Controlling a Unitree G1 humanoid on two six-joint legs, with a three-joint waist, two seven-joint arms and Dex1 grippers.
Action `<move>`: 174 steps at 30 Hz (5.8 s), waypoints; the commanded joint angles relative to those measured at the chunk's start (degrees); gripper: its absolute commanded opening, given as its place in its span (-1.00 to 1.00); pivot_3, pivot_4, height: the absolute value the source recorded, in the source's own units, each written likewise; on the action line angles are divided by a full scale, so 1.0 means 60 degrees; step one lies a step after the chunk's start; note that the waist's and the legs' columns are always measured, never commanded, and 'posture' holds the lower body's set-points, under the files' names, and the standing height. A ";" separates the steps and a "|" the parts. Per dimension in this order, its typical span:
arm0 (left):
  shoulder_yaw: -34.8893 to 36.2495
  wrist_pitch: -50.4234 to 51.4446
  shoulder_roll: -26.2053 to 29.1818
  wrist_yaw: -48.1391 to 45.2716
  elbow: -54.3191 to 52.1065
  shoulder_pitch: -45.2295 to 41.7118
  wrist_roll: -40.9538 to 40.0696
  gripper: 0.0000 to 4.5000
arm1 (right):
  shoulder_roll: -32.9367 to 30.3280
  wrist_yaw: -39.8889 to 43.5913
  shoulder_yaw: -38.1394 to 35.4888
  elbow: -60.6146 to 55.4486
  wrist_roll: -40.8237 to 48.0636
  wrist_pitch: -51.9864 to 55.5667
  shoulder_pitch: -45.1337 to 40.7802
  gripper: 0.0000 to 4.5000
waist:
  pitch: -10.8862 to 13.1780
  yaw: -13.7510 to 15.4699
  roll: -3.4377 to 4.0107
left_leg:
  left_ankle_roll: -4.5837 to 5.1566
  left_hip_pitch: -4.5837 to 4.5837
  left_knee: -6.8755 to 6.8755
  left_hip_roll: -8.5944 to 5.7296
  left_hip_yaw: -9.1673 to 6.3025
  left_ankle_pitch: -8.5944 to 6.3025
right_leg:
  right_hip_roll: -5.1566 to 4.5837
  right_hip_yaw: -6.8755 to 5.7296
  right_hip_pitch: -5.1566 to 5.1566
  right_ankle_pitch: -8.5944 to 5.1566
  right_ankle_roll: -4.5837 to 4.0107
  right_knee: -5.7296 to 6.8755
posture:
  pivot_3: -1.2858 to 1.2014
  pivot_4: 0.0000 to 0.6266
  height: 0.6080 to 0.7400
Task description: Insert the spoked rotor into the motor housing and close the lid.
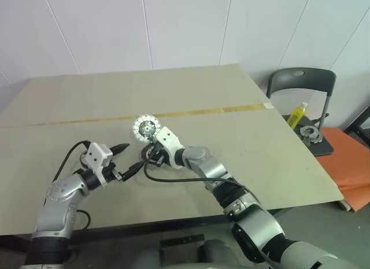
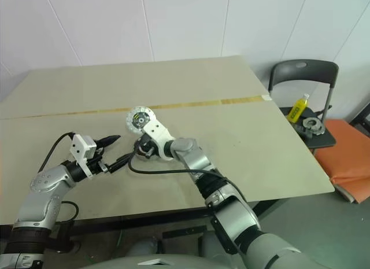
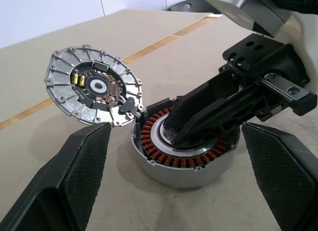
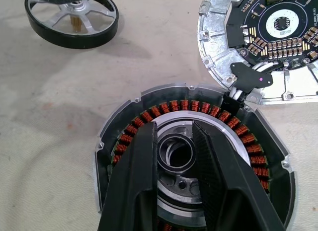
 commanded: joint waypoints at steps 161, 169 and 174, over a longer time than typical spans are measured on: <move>0.4510 0.6218 -0.2668 0.8031 -0.0200 -0.0215 -0.7357 -0.81 | -0.3179 0.3932 -0.0326 -0.3777 0.1991 -0.0408 0.0461 -1.00 | -0.0014 0.0021 -0.0075 | -0.0007 0.0017 -0.0001 -0.0014 -0.0002 -0.0002 | -0.0005 -0.0003 0.0024 -0.0002 -0.0002 -0.0031 | 0.03 -1.00 1.00; 0.4408 0.7040 -0.2707 0.7541 -0.0568 -0.0472 -0.8596 -0.81 | -0.3876 0.4512 -0.0718 -0.3868 0.2513 -0.0075 0.0639 -1.00 | -0.0010 0.0053 -0.0084 | -0.0006 0.0002 -0.0003 -0.0018 -0.0003 -0.0002 | -0.0010 -0.0004 0.0020 -0.0003 -0.0002 -0.0045 | 0.03 -1.00 1.00; 0.4464 0.7732 -0.2649 0.7778 -0.0454 -0.0782 -0.9757 -0.81 | -0.4188 0.4555 -0.0640 -0.3784 0.2359 -0.0223 0.0778 -1.00 | -0.0002 0.0030 -0.0106 | -0.0006 -0.0003 -0.0002 -0.0019 -0.0004 -0.0002 | -0.0010 -0.0003 0.0016 -0.0002 -0.0002 -0.0047 | 0.03 -1.00 1.00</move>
